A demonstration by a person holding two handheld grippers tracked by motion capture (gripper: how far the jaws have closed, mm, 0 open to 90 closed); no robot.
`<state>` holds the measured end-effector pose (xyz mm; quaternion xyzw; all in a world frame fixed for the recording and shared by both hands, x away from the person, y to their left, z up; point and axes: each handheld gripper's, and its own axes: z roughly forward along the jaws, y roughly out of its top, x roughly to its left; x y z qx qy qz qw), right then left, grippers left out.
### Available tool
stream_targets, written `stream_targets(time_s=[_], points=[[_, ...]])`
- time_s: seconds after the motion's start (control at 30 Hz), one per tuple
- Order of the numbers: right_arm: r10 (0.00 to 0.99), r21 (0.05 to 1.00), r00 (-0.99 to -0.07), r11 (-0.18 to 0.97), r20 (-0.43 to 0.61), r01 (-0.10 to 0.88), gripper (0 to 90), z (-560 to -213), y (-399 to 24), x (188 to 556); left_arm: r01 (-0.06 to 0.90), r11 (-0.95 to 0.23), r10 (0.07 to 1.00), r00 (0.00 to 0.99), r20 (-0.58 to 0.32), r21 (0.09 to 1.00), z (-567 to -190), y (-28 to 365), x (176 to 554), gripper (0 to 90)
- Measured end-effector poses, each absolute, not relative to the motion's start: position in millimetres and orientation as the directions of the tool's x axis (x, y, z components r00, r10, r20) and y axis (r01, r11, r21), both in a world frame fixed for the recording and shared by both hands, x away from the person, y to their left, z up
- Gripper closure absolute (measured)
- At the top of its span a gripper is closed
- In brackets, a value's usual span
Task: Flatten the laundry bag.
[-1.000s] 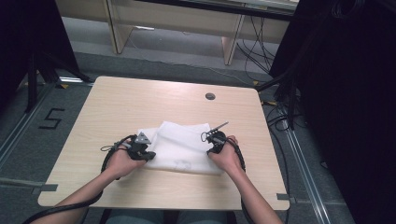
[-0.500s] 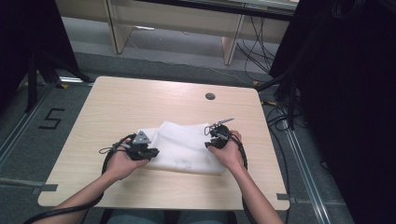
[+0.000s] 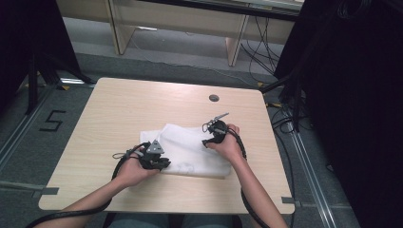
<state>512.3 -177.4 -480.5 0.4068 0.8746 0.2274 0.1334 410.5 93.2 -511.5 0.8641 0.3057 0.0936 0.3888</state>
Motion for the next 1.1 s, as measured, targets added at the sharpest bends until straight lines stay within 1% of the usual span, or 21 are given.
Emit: stream_targets(time_s=[0.07, 0.13, 0.17, 0.2, 0.23, 0.27, 0.33, 0.4, 0.5, 0.6, 0.63, 0.67, 0.73, 0.8, 0.83, 0.9, 0.93, 0.97, 1.0, 1.03, 1.1], points=[[0.768, 0.485, -0.638, 0.578, -0.051, 0.657, 48.1, -482.6, -175.6, 513.4, 0.453, -0.514, 0.599, 0.797, -0.073, 0.729, -511.4, 93.9, 410.6, 81.5], [0.739, 0.462, -0.671, 0.617, -0.060, 0.637, 62.9, -482.6, -172.0, 511.8, 0.435, -0.530, 0.585, 0.809, -0.058, 0.727, -510.9, 95.2, 411.4, 81.5], [0.739, 0.462, -0.671, 0.617, -0.060, 0.637, 62.9, -482.6, -172.0, 511.8, 0.435, -0.530, 0.585, 0.809, -0.058, 0.727, -510.9, 95.2, 411.4, 81.6], [0.714, 0.440, -0.696, 0.650, -0.077, 0.619, 73.6, -481.0, -167.3, 508.9, 0.440, -0.523, 0.590, 0.805, -0.063, 0.730, -511.4, 94.8, 411.2, 81.6], [0.693, 0.425, -0.714, 0.679, -0.102, 0.598, 76.3, -479.9, -165.4, 507.8, 0.444, -0.521, 0.594, 0.802, -0.064, 0.729, -511.8, 95.2, 411.1, 81.8], [0.693, 0.425, -0.714, 0.679, -0.102, 0.598, 76.3, -479.9, -165.4, 507.8, 0.444, -0.521, 0.594, 0.802, -0.064, 0.729, -511.8, 95.2, 411.1, 81.8], [0.692, 0.400, -0.715, 0.685, -0.094, 0.610, 87.3, -475.5, -161.3, 503.8, 0.442, -0.523, 0.596, 0.801, -0.058, 0.729, -511.9, 96.7, 411.7, 81.9], [0.683, 0.402, -0.723, 0.693, -0.100, 0.599, 88.6, -474.0, -161.6, 504.1, 0.445, -0.519, 0.599, 0.798, -0.061, 0.730, -512.0, 96.9, 411.7, 82.1], [0.684, 0.413, -0.725, 0.683, -0.073, 0.603, 89.5, -464.4, -161.3, 501.4, 0.444, -0.516, 0.601, 0.797, -0.059, 0.733, -512.4, 96.9, 411.5, 82.0], [0.683, 0.424, -0.727, 0.678, -0.063, 0.600, 89.5, -457.9, -161.1, 499.4, 0.433, -0.526, 0.602, 0.798, -0.039, 0.732, -510.0, 97.0, 411.1, 82.0], [0.689, 0.430, -0.722, 0.671, -0.061, 0.604, 89.5, -454.6, -161.1, 498.5, 0.437, -0.520, 0.614, 0.788, -0.034, 0.733, -507.8, 96.1, 409.6, 82.1], [0.697, 0.450, -0.715, 0.658, -0.060, 0.603, 89.6, -447.7, -161.9, 497.6, 0.428, -0.524, 0.608, 0.793, -0.028, 0.737, -506.0, 95.5, 409.0, 83.6], [0.710, 0.452, -0.703, 0.644, -0.052, 0.617, 89.6, -443.9, -161.7, 496.0, 0.421, -0.522, 0.601, 0.798, -0.030, 0.742, -501.2, 91.8, 404.6, 84.4], [0.713, 0.466, -0.699, 0.636, -0.051, 0.615, 89.6, -438.2, -161.9, 494.9, 0.396, -0.546, 0.573, 0.819, -0.016, 0.738, -497.6, 86.5, 398.7, 86.0], [0.739, 0.460, -0.673, 0.612, -0.041, 0.644, 89.7, -432.0, -160.5, 491.6, 0.400, -0.553, 0.577, 0.817, -0.011, 0.731, -497.8, 83.8, 395.7, 87.2], [0.728, 0.478, -0.684, 0.615, -0.041, 0.626, 89.7, -430.1, -160.5, 491.2, 0.403, -0.570, 0.570, 0.822, -0.009, 0.716, -500.5, 80.3, 393.4, 87.5], [0.714, 0.504, -0.696, 0.629, -0.076, 0.591, 89.7, -425.6, -160.3, 489.7, 0.404, -0.581, 0.564, 0.826, -0.009, 0.707, -501.9, 80.0, 394.2, 87.5], [0.714, 0.504, -0.696, 0.629, -0.076, 0.591, 89.7, -425.6, -160.3, 489.7, 0.402, -0.584, 0.562, 0.827, -0.006, 0.705, -503.2, 80.3, 395.9, 87.5], [0.728, 0.500, -0.684, 0.611, -0.051, 0.613, 89.7, -422.0, -158.5, 486.3, 0.418, -0.578, 0.573, 0.820, -0.017, 0.701, -504.3, 80.6, 397.1, 87.5], [0.717, 0.511, -0.695, 0.620, -0.059, 0.596, 89.7, -420.2, -158.1, 484.7, 0.419, -0.573, 0.579, 0.815, -0.014, 0.705, -505.4, 81.3, 399.1, 87.5], [0.725, 0.528, -0.686, 0.604, -0.054, 0.597, 89.7, -414.2, -155.6, 479.8, 0.419, -0.577, 0.582, 0.813, -0.006, 0.701, -505.4, 83.7, 402.5, 87.5]])
